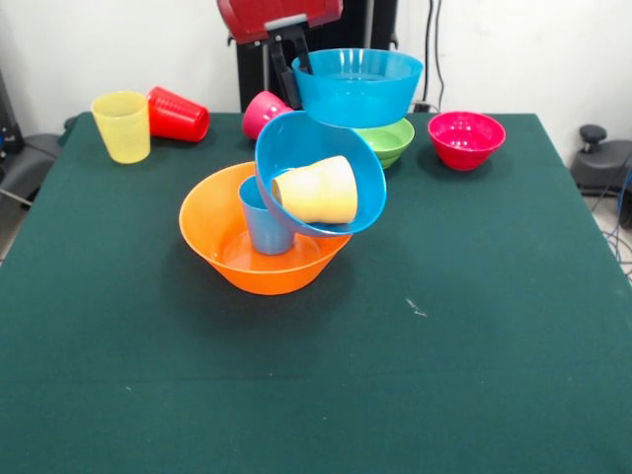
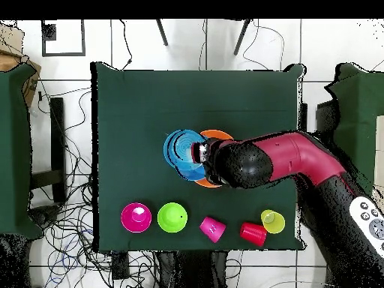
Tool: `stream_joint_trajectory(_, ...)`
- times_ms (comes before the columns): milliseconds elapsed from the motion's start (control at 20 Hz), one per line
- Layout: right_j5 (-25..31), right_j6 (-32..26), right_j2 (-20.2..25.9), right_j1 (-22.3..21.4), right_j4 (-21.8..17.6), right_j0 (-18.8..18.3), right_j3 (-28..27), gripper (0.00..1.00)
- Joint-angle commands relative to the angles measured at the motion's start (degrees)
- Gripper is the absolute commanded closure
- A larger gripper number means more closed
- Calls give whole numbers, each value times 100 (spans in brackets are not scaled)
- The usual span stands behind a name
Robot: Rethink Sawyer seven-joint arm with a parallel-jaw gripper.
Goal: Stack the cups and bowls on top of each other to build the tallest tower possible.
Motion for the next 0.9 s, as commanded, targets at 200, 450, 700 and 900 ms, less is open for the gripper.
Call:
stream_joint_trajectory(200, 560, -1739, -240, 449, -629, 276, -311, 100)
stream_joint_trajectory(450, 542, -1719, -221, 540, -677, 265, -321, 100)
stream_joint_trajectory(700, 561, -1741, -162, 575, -676, 234, -315, 100)
stream_joint_trajectory(900, 578, -1761, -138, 587, -677, 228, -325, 100)
